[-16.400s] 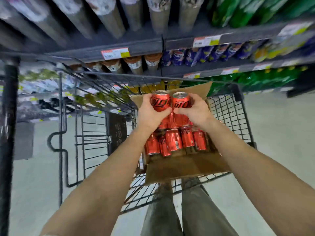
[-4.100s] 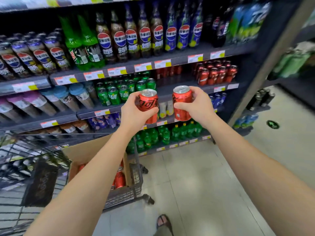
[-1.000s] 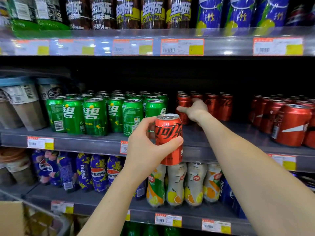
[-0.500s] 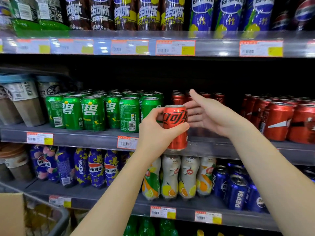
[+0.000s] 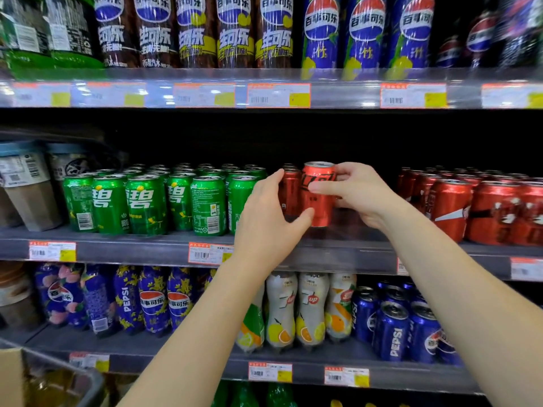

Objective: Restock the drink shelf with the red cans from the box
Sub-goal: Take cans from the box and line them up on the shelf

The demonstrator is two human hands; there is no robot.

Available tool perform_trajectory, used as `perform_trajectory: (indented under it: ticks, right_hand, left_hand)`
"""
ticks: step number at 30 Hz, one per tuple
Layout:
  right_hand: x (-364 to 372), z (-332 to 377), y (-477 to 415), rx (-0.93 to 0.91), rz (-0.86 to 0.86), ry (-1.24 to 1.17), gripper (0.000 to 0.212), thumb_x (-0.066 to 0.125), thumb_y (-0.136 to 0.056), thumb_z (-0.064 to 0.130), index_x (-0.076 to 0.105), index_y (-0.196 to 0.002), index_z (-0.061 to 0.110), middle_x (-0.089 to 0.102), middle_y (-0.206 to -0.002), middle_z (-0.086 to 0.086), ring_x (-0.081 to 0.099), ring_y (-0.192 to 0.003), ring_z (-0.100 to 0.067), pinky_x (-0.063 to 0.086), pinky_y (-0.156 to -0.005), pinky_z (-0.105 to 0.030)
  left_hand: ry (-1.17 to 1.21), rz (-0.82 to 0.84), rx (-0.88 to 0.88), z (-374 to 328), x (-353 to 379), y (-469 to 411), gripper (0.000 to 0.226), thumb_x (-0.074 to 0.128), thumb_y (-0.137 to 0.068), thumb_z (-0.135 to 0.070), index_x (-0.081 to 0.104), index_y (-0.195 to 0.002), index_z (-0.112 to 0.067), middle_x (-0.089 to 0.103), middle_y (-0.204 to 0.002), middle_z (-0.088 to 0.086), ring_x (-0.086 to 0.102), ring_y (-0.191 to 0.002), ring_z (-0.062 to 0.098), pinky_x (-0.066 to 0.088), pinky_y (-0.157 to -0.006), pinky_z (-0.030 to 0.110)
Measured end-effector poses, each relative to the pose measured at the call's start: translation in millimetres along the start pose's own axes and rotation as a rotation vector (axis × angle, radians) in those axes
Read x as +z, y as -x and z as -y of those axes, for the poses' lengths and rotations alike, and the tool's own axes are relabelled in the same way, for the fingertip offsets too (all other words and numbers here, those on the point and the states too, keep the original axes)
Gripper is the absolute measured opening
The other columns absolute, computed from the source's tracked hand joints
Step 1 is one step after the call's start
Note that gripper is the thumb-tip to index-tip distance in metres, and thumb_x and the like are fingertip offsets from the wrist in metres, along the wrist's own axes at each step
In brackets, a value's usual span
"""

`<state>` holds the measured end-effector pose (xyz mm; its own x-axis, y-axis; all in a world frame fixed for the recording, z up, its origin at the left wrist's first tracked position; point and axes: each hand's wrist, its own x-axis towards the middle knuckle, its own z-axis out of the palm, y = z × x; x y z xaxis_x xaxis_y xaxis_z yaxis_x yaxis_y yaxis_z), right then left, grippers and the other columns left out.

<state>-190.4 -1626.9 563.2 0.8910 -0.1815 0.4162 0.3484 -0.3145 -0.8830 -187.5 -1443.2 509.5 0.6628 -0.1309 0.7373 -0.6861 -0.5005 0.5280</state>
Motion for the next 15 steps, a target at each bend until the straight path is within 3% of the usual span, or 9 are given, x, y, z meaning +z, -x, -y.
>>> perform_trajectory:
  ticks: [2,5,8,13,15]
  right_hand:
    - [-1,-11,-16,0.044,-0.012,0.030,0.045,0.092,-0.067,0.012,0.069,-0.106,0.010,0.076,-0.105,-0.015,0.074,-0.089,-0.020,0.059,-0.075,-0.031]
    - [-1,-28,-40,0.088,-0.033,0.091,0.095,0.100,-0.047,0.034,0.061,-0.129,0.007,0.073,-0.114,-0.011,0.071,-0.104,-0.023,0.057,-0.093,-0.044]
    - [0,-41,-56,0.119,-0.044,0.096,0.068,0.092,-0.069,0.019,0.062,-0.127,0.005,0.072,-0.110,-0.007,0.070,-0.102,-0.020,0.056,-0.081,-0.031]
    - [-3,-54,-74,0.171,-0.050,0.139,0.086,0.093,-0.068,0.023,0.051,-0.142,0.007,0.066,-0.129,-0.007,0.062,-0.120,-0.022,0.049,-0.101,-0.037]
    - [-5,-54,-82,0.188,-0.050,0.193,0.082,0.092,-0.069,0.024,0.054,-0.141,0.011,0.066,-0.129,-0.007,0.063,-0.117,-0.022,0.050,-0.103,-0.040]
  left_hand:
    - [-0.105,-0.038,0.048,2,-4,3,0.079,0.073,-0.089,-0.044,0.037,-0.156,-0.023,0.047,-0.152,-0.007,0.047,-0.135,0.011,0.041,-0.106,0.029]
    - [-0.231,-0.052,0.104,3,-6,3,0.072,0.069,-0.091,-0.042,0.039,-0.154,-0.023,0.050,-0.149,-0.006,0.051,-0.132,0.015,0.045,-0.100,0.032]
    - [-0.305,-0.043,0.159,6,-6,1,0.068,0.067,-0.091,-0.042,0.044,-0.151,-0.020,0.053,-0.145,-0.003,0.055,-0.128,0.020,0.048,-0.097,0.035]
    - [-0.344,-0.049,0.194,16,-7,-2,0.063,0.065,-0.091,-0.041,0.050,-0.147,-0.017,0.057,-0.141,0.000,0.057,-0.125,0.021,0.052,-0.095,0.039]
    - [-0.339,-0.052,0.204,18,-6,-1,0.062,0.065,-0.091,-0.041,0.050,-0.146,-0.017,0.057,-0.139,-0.001,0.058,-0.123,0.021,0.053,-0.094,0.039]
